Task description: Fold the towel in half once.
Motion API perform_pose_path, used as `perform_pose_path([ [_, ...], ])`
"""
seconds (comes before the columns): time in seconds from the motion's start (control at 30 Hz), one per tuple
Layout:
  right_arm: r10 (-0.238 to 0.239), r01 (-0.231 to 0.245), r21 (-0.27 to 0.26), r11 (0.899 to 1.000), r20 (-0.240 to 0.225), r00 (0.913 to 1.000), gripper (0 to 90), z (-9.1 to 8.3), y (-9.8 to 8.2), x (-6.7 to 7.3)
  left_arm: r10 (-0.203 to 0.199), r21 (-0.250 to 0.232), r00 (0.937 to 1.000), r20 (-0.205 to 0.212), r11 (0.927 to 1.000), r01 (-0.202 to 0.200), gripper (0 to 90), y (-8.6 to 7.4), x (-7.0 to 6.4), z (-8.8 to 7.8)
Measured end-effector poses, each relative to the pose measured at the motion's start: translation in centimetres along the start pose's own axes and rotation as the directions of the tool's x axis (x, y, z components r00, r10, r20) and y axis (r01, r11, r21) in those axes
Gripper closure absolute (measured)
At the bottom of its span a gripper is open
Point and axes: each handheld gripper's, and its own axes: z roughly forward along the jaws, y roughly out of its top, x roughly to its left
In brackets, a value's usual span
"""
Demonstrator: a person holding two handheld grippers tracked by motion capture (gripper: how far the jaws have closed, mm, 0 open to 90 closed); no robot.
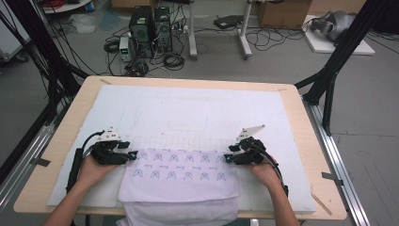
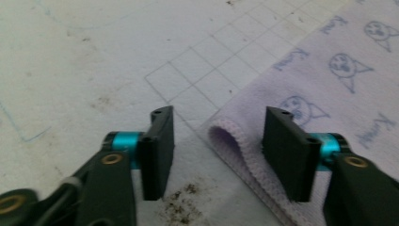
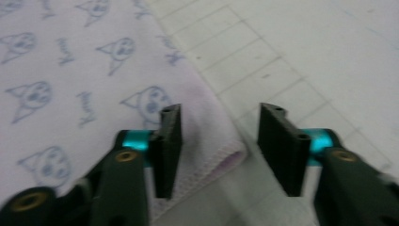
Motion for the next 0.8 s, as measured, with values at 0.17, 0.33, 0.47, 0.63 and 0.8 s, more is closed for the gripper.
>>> perform_pose_path([
  [0.17,-0.007,0.007,0.001,1.000,-0.092,0.9957,84.3,0.4,0.2,0.4,0.061,0.007,0.9981,0.012,0.9981,-0.061,84.3,0.4,-0.7,-0.2],
  [0.33,-0.034,0.035,0.021,0.999,-0.033,0.9989,86.0,0.2,1.4,-0.1,0.051,-0.015,0.9962,-0.070,0.9985,-0.052,86.6,2.0,0.1,0.1],
  [0.47,-0.024,0.025,-0.019,1.000,0.054,0.9983,86.2,-0.9,3.6,-2.0,0.045,-0.062,0.9879,-0.149,0.9966,-0.055,86.7,5.5,1.4,0.1],
  [0.63,-0.005,0.018,-0.084,0.996,0.153,0.9881,86.2,-3.5,7.3,-4.6,0.038,-0.102,0.9704,-0.239,0.9927,-0.064,86.7,11.4,3.8,-0.9],
  [0.8,-0.047,0.071,-0.099,0.993,0.229,0.9724,86.3,-6.6,12.5,-6.2,0.066,-0.140,0.9505,-0.304,0.9836,-0.113,86.7,16.6,5.1,-2.9],
])
